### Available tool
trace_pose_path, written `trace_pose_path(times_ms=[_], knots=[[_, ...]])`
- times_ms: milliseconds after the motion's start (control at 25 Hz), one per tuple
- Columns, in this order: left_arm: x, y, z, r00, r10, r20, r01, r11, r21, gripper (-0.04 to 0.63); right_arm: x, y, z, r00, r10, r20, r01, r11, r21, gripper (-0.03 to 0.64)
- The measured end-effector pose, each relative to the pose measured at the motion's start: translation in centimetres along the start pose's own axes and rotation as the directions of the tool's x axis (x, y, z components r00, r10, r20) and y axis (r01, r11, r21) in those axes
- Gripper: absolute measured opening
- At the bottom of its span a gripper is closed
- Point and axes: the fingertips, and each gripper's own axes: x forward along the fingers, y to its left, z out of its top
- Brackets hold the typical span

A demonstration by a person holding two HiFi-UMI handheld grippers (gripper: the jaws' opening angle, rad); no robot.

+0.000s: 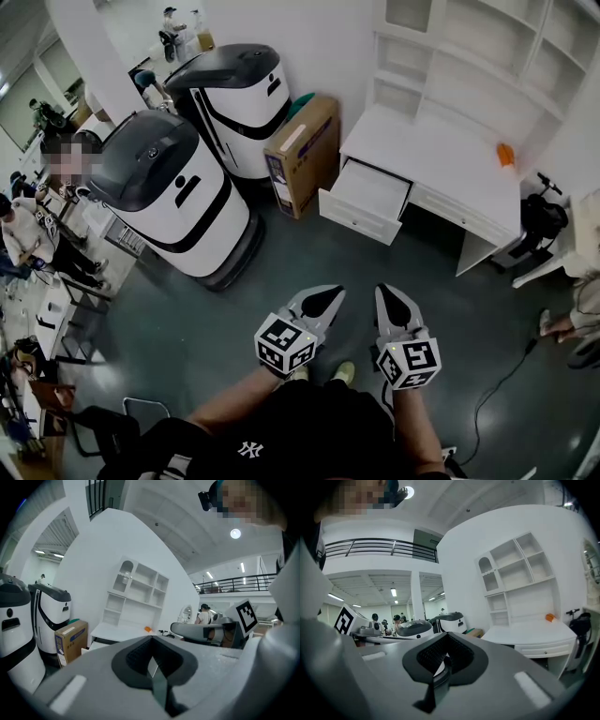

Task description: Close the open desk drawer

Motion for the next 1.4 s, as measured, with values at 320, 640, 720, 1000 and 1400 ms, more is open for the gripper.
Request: trace_pose_path(times_ms=[320,640,720,1000,1400], knots=[[0.6,0.1,0.0,1.000,0.012,0.006,-0.012,1.000,0.006,0.000,-0.8,-1.4,0.5,0.999,0.014,0.046,-0.017,0.998,0.060,0.023],[2.0,-0.6,-0.6,1.000,0.022,-0.005,-0.022,1.000,-0.002,0.000,-1.4,-3.6,0.0,0.999,0.007,0.035,-0.009,0.997,0.082,0.023],[2.7,-0.9,-1.0,1.000,0.022,-0.010,-0.023,1.000,-0.005,0.000,-1.8,-4.2,-0.2,0.999,0.009,0.035,-0.012,0.996,0.085,0.023],[5.5,-2.5,-1.9,0.999,0.036,-0.029,-0.036,0.999,0.002,0.000,-2.9,-7.1,-0.2,0.999,0.015,0.045,-0.019,0.996,0.087,0.023],[9.1,-2.0,-2.4,0.998,0.043,-0.055,-0.042,0.999,0.016,0.000,-1.6,-10.4,-0.4,0.999,0.020,0.040,-0.024,0.994,0.107,0.023]])
